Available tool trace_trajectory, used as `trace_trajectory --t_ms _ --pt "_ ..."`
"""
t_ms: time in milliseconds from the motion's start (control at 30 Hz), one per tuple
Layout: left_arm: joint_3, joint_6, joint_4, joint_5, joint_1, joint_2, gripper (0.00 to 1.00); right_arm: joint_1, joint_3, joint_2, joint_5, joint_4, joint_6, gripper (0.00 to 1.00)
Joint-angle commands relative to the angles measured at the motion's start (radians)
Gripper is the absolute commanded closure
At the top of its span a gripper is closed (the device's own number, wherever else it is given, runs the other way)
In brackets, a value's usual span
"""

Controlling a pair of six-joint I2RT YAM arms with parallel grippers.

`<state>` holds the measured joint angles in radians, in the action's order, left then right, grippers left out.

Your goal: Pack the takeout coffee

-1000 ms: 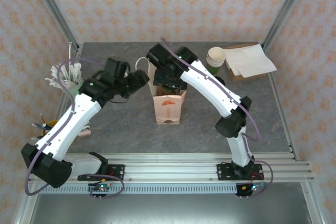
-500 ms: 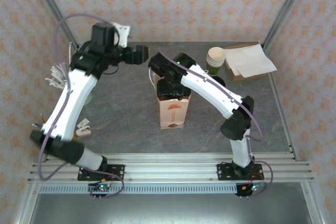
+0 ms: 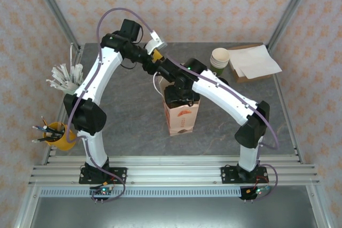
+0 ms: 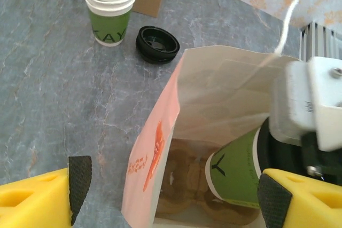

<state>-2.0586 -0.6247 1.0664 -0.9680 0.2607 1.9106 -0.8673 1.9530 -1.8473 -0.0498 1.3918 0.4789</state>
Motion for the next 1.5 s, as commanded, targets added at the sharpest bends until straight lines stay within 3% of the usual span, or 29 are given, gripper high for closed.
trace_trajectory --t_ms 0,133,267,533,733,1000,1167,1467 --pt "0.029 -0.112 0.016 0.037 0.028 -0.037 0.15 0.005 -0.018 0.04 0.004 -0.02 -0.018 0.44" --pt "0.065 -0.103 -0.073 0.215 0.07 -0.033 0.19 0.005 -0.014 0.03 -0.014 -0.024 -0.018 0.45" --pt "0.049 -0.059 -0.123 0.192 0.074 -0.009 0.31 0.006 -0.021 0.025 -0.023 0.0 -0.005 0.45" --pt "0.044 -0.038 -0.116 0.145 0.072 -0.007 0.82 0.018 -0.002 0.0 -0.052 0.113 0.038 0.45" --pt "0.079 0.032 -0.162 0.162 0.074 -0.033 1.0 0.019 0.083 -0.068 -0.053 0.194 0.048 0.45" --pt "0.154 0.168 -0.282 0.256 0.081 -0.067 1.0 0.019 0.035 -0.096 -0.108 0.196 0.064 0.46" --pt "0.197 0.177 -0.332 0.244 0.082 -0.096 1.0 0.021 0.045 -0.131 -0.13 0.22 0.074 0.46" --pt "0.208 0.215 -0.363 0.242 0.08 -0.107 1.0 0.023 -0.1 -0.122 -0.125 0.071 0.088 0.47"
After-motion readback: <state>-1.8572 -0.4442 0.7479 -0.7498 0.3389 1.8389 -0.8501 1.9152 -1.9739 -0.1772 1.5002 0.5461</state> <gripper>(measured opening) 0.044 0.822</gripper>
